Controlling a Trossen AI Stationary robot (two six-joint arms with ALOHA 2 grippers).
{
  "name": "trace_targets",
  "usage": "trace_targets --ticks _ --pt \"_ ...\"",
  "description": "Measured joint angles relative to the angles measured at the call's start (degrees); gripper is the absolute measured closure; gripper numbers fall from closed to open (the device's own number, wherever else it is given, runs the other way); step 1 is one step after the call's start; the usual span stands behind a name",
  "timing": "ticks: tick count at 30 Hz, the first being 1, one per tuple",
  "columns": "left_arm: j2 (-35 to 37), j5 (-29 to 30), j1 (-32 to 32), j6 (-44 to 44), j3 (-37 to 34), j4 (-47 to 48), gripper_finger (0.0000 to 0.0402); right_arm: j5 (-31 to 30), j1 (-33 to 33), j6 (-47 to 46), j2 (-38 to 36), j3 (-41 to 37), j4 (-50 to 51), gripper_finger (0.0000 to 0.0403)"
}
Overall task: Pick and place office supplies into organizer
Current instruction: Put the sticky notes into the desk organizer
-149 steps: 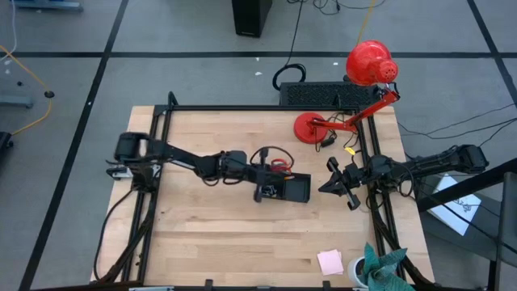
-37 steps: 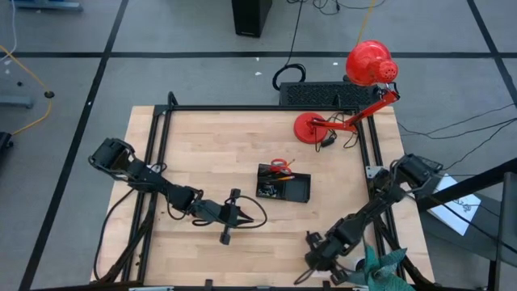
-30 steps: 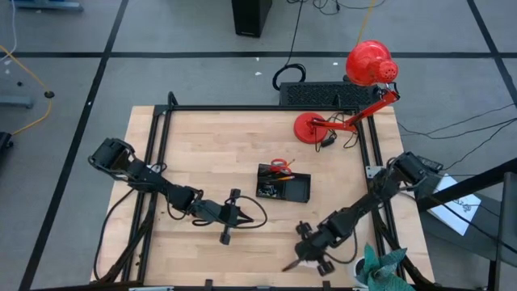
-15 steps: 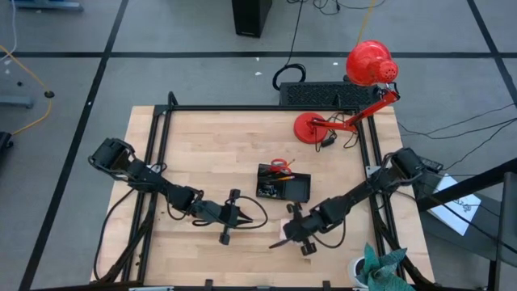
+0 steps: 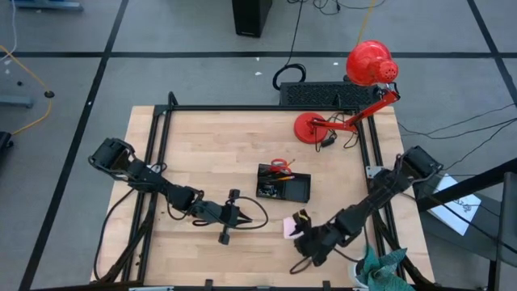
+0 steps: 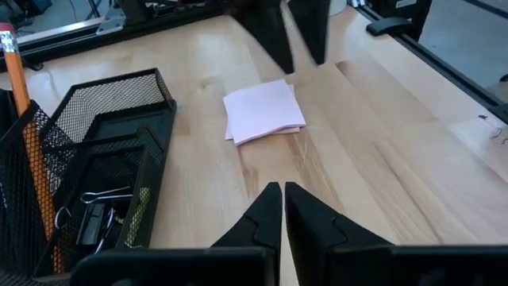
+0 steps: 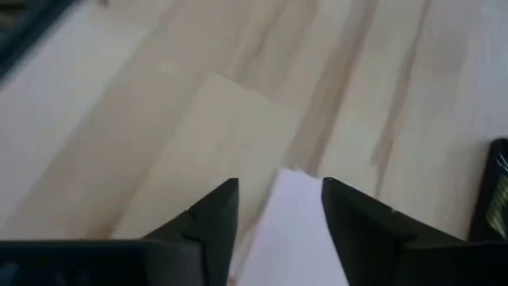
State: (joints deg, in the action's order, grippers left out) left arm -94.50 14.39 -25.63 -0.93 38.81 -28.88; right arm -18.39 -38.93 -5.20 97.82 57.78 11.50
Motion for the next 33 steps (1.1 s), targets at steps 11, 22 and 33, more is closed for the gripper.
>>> trace_targets --ticks 11,22,33 --pt "0.0 0.0 0.0 0.4 0.0 0.2 0.0396 -9.2 -5.7 -3.1 4.2 0.0 5.3 0.0199" --pt "0.0 0.0 0.0 0.9 0.0 0.4 0.0373 -16.5 -8.5 -1.2 8.3 0.2 7.0 0.0202" --pt "0.0 0.0 0.0 1.1 0.0 0.4 0.0371 -21.0 -8.5 -2.2 10.5 0.3 8.1 0.0224"
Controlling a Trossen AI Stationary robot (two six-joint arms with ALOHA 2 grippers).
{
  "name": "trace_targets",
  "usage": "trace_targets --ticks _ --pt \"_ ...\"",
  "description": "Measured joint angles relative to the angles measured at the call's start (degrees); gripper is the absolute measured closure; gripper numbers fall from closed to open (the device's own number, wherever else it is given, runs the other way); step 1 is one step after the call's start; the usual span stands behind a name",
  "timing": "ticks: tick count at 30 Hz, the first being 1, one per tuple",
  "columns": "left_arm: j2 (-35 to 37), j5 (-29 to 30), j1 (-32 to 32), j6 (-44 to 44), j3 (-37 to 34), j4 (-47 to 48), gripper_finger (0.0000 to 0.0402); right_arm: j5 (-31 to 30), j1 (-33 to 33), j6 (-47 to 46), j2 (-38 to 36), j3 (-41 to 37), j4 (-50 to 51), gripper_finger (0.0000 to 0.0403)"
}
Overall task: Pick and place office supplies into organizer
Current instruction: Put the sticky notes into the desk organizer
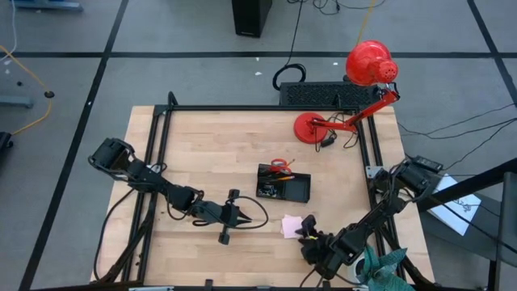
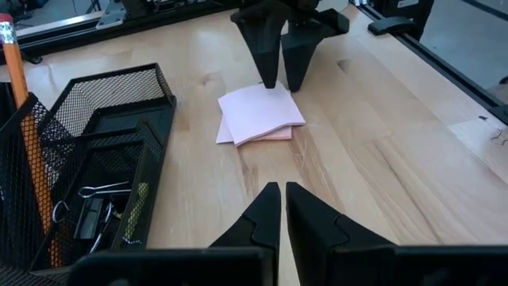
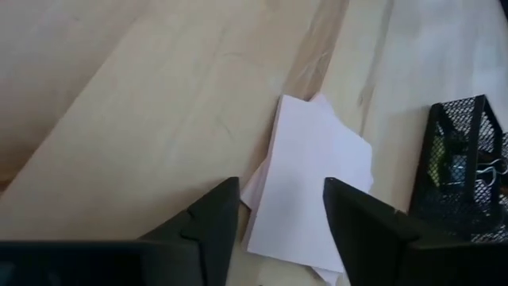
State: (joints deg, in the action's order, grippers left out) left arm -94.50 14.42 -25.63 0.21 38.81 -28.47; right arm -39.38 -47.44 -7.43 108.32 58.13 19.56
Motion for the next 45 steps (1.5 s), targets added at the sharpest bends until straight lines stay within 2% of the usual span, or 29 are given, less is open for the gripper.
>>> trace_targets --ticks 3,10,16,27,31,39,43,45 --pt "0.0 0.0 0.0 0.1 0.0 0.0 0.0371 0.3 0.1 -0.9 0.1 0.0 0.7 0.0266" --pt "0.0 0.0 0.0 0.2 0.0 0.0 0.0371 0.7 0.1 -2.2 0.2 -0.2 2.3 0.039" --pt "0.0 0.0 0.0 0.3 0.0 0.0 0.0371 0.7 0.6 -2.8 0.2 -0.2 2.3 0.0398" --pt "0.0 0.0 0.0 0.3 0.0 -0.1 0.0371 -0.7 0.4 1.1 0.3 4.9 2.6 0.0401" --pt "0.0 0.0 0.0 0.3 0.0 -0.1 0.0371 -0.7 0.4 1.1 0.3 4.9 2.2 0.037" --pt "0.0 -0.4 0.0 0.3 0.0 0.0 0.0371 -0.9 2.6 0.0 0.3 5.0 2.2 0.0226" --pt "0.0 -0.5 0.0 0.3 0.0 0.0 0.0371 -0.7 4.9 0.0 0.3 4.9 2.2 0.0177" --pt "0.0 -0.5 0.0 0.3 0.0 0.0 0.0371 1.8 6.1 0.1 0.2 4.7 2.5 0.0163"
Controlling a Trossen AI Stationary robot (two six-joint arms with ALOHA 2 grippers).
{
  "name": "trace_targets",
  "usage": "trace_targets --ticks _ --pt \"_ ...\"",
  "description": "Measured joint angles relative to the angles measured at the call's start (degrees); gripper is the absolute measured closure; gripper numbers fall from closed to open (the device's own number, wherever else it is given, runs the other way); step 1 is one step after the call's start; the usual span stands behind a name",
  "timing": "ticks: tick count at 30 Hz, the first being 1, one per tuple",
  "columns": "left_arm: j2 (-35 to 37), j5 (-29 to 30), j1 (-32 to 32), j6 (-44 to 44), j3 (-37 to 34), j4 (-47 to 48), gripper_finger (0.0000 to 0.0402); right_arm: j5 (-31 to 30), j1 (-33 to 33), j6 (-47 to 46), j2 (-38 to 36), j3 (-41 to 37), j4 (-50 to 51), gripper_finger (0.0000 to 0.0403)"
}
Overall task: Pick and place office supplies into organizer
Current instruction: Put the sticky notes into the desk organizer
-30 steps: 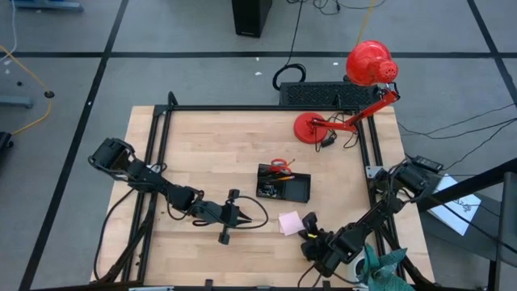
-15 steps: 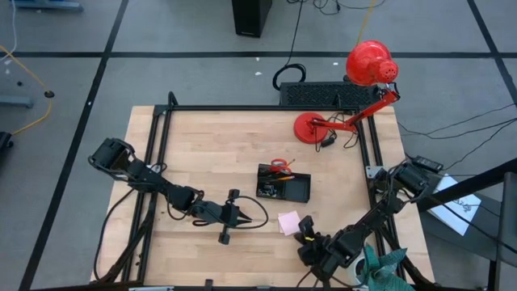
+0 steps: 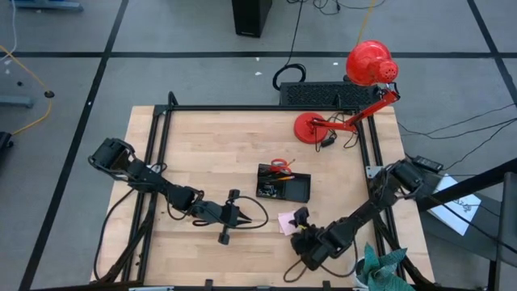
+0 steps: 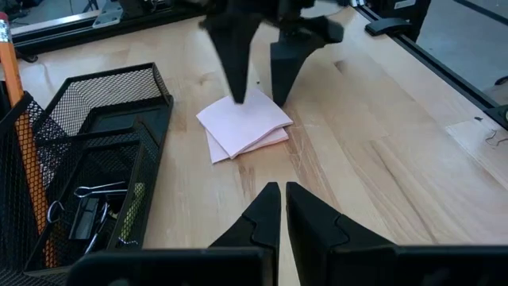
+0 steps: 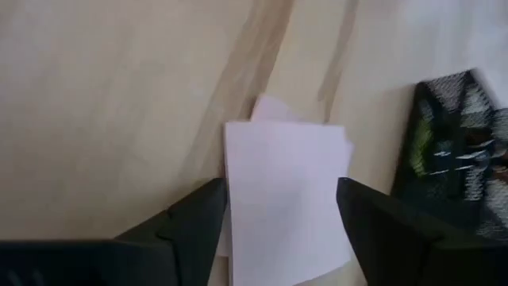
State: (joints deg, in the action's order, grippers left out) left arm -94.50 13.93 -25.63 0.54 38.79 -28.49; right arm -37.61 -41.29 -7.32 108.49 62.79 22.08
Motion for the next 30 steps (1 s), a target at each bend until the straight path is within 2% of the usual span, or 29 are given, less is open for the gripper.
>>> trace_targets --ticks 5,12,16,24,26,30 --pt "0.0 0.0 0.0 0.0 0.0 0.2 0.0371 3.7 2.3 -0.2 -0.4 -1.7 -0.6 0.0159" --pt "0.0 -0.2 0.0 0.0 0.0 1.0 0.0371 4.4 3.2 -0.4 -0.3 -4.3 -1.5 0.019" --pt "0.0 -0.2 0.0 -0.1 0.0 1.0 0.0371 4.0 3.3 -1.0 -0.2 -4.4 -1.4 0.0239" --pt "0.0 -0.2 0.0 0.0 0.0 1.0 0.0371 3.2 3.3 0.6 -0.1 -4.5 -1.0 0.0384" --pt "0.0 -0.2 0.0 0.0 0.0 1.0 0.0371 3.0 3.3 1.2 -0.1 -4.5 -0.9 0.0396" --pt "0.0 -0.2 0.0 0.0 0.0 1.0 0.0371 1.1 3.1 1.4 0.0 -4.4 -0.8 0.0395"
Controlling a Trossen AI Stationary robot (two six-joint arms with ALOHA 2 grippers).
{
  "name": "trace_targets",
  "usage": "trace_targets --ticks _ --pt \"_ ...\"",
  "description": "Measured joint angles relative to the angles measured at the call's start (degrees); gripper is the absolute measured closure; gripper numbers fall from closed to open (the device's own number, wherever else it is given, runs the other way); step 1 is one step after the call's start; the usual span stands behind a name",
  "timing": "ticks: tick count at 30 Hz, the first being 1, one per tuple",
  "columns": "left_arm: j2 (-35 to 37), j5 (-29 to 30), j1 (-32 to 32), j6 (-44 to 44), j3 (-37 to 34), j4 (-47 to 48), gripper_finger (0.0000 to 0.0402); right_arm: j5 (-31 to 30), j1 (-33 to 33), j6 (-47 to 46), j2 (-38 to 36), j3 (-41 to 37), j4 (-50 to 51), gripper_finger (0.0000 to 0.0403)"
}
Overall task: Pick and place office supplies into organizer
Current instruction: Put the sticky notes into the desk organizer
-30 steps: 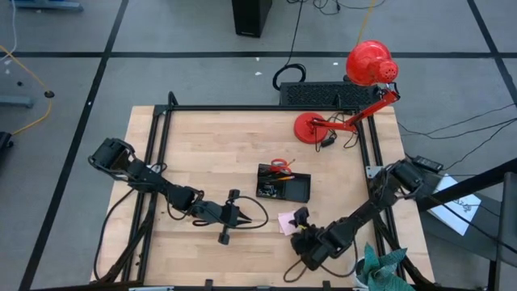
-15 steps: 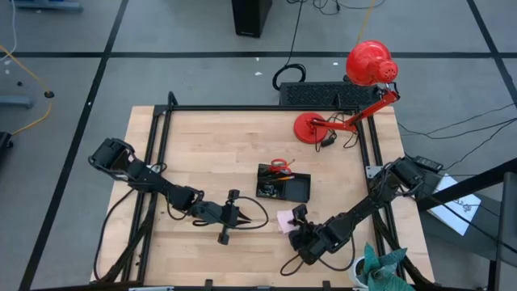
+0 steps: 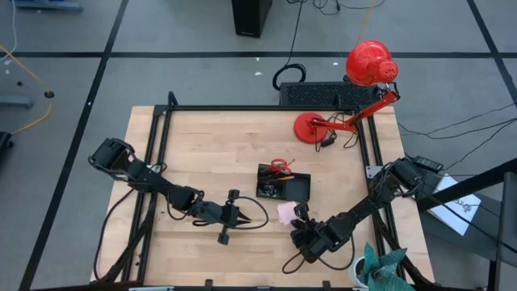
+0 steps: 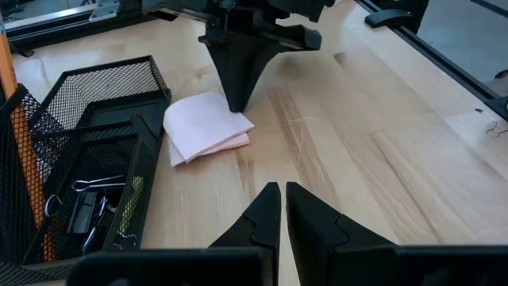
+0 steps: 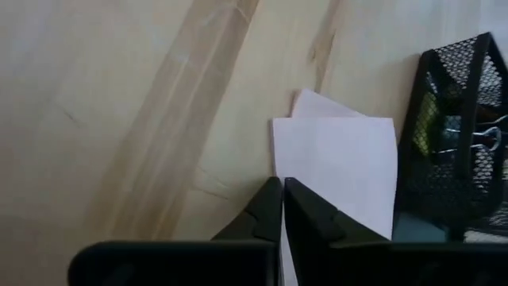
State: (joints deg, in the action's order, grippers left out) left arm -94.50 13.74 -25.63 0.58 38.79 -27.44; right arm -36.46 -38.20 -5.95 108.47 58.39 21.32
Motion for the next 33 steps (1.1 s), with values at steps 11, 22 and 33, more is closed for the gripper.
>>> trace_targets --ticks 11,22,33 --pt "0.0 0.0 0.0 0.0 0.0 0.0 0.0371 -5.6 -4.7 4.7 0.2 9.1 6.0 0.0402" --pt "-0.3 -1.1 2.4 8.3 0.3 -1.1 0.0371 -1.2 -5.0 -3.5 0.1 11.1 8.9 0.0403" --pt "-16.6 -2.3 3.4 1.7 9.7 -2.5 0.0371 -6.9 -3.7 -12.0 0.1 4.6 8.7 0.0403"
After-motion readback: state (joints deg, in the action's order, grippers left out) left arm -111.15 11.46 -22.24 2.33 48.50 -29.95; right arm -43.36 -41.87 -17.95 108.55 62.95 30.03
